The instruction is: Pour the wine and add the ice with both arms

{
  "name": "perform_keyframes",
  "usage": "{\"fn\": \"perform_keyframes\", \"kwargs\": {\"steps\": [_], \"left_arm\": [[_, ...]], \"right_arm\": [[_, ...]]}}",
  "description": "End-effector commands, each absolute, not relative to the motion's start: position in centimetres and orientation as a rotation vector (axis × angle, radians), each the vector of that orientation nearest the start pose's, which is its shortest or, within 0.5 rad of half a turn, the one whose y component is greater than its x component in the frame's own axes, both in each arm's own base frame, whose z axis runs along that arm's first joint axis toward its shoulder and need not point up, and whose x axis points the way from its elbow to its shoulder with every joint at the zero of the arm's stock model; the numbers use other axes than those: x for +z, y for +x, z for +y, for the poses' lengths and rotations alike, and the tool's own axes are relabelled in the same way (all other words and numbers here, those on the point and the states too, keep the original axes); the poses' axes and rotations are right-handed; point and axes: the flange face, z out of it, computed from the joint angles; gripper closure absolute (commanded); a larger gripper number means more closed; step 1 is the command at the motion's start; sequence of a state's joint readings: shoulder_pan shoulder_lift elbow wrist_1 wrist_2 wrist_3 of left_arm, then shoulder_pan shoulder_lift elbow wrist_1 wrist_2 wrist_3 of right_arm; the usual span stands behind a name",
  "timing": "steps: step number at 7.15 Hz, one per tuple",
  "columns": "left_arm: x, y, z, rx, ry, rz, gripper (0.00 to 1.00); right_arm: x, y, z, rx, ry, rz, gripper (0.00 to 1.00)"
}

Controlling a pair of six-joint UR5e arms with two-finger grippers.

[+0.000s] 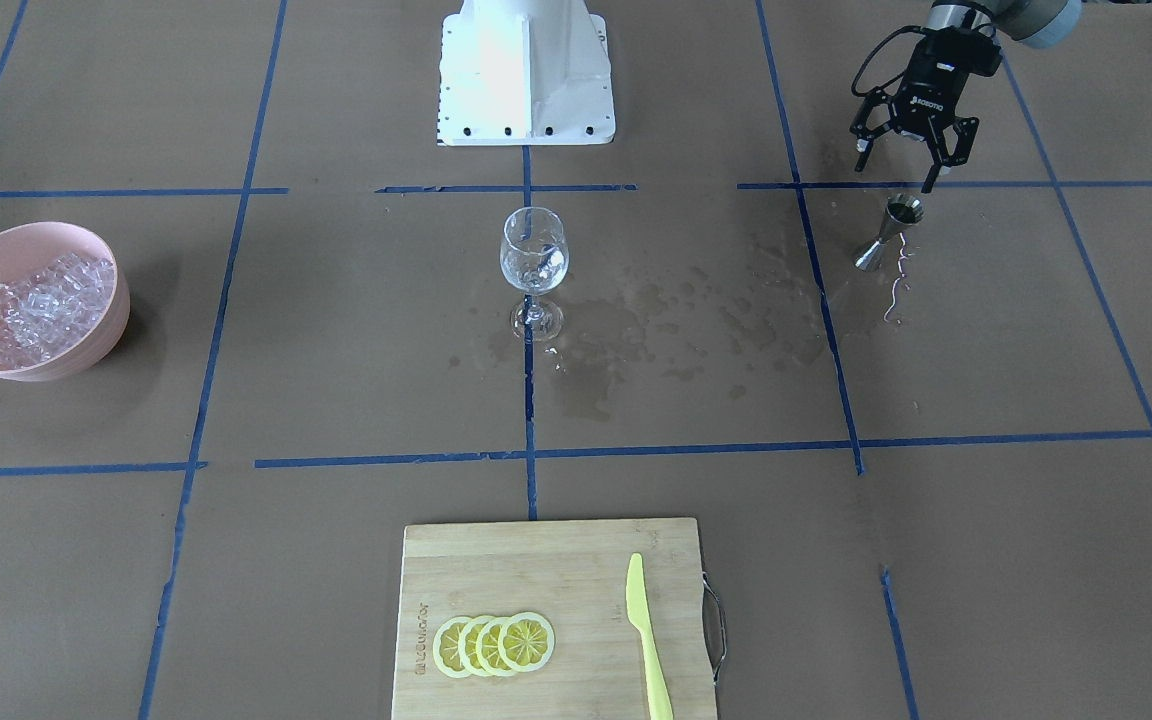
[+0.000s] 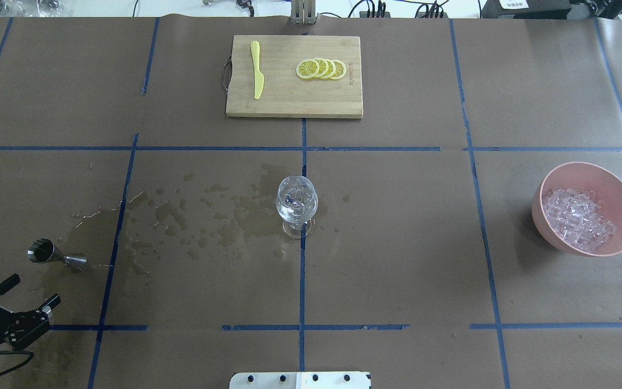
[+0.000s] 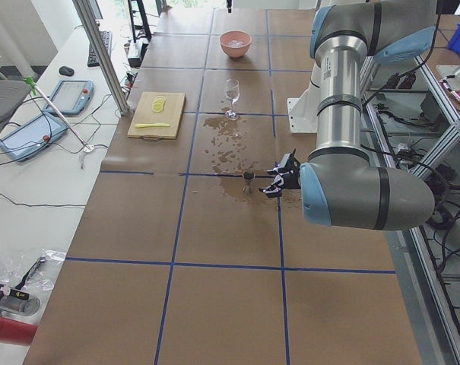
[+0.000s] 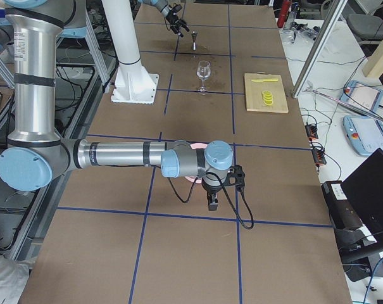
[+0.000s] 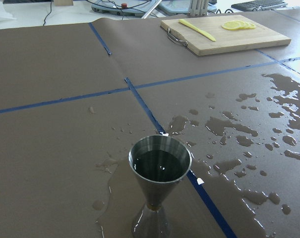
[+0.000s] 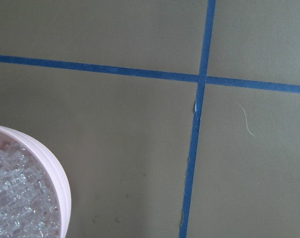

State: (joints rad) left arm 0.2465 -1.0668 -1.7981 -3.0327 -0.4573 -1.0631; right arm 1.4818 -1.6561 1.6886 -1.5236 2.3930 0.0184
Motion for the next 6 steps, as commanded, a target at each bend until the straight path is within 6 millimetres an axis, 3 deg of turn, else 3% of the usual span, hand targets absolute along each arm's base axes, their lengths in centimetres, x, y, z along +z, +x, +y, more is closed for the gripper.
{"fn": "perform_keyframes", "kwargs": {"steps": [1,6], "left_arm": [[58.52,32.48,-14.85,-0.064,1.160,0.831,0.02],[58.26,32.79,-15.84,-0.186,1.199,0.857,0.02]], "right_arm": [[63.54,1.92,-46.35,-0.098,0.026,-0.825,0.00],[63.61,1.92,-46.35,-0.098,0.024,-0.825,0.00]]}}
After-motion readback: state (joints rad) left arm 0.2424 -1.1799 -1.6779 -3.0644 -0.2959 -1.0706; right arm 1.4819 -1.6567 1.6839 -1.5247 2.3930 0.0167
